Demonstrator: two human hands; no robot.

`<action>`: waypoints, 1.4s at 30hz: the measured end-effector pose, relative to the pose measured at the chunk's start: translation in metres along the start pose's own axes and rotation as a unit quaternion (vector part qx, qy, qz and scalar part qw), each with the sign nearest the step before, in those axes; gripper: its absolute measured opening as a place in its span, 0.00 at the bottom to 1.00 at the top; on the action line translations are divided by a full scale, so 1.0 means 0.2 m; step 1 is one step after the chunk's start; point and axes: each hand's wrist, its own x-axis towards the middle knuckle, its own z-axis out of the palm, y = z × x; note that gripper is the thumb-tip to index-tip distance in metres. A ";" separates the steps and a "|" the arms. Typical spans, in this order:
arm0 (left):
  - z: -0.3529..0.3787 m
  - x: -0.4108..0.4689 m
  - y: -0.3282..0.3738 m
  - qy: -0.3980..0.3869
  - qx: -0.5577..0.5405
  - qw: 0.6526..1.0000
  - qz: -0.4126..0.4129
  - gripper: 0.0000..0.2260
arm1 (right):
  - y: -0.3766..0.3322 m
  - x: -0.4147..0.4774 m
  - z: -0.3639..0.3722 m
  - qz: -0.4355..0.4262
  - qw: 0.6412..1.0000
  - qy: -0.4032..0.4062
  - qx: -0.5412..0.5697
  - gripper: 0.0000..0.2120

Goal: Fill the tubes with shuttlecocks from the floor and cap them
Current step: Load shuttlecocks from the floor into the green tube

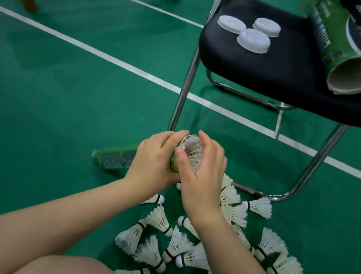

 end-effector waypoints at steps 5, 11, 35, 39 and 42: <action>0.00 -0.01 0.01 -0.007 -0.004 1.000 0.011 0.26 | 0.01 -0.08 -0.08 -0.048 0.998 -0.007 -0.039 0.34; 0.04 -0.01 0.05 -0.030 0.004 0.999 0.025 0.35 | -0.01 -0.09 -0.17 -0.047 0.962 -0.186 -0.193 0.10; 0.10 -0.10 -0.04 -0.119 0.139 0.982 0.033 0.42 | 0.45 -0.13 -0.19 0.167 0.977 -0.121 0.052 0.22; 0.15 -0.10 -0.02 -0.163 0.161 0.972 0.052 0.42 | 0.63 -0.10 -0.12 0.158 0.974 -0.143 -0.079 0.31; 0.21 -0.09 0.00 -0.203 0.166 0.963 0.068 0.42 | 0.74 -0.07 -0.07 0.155 0.958 -0.160 -0.180 0.37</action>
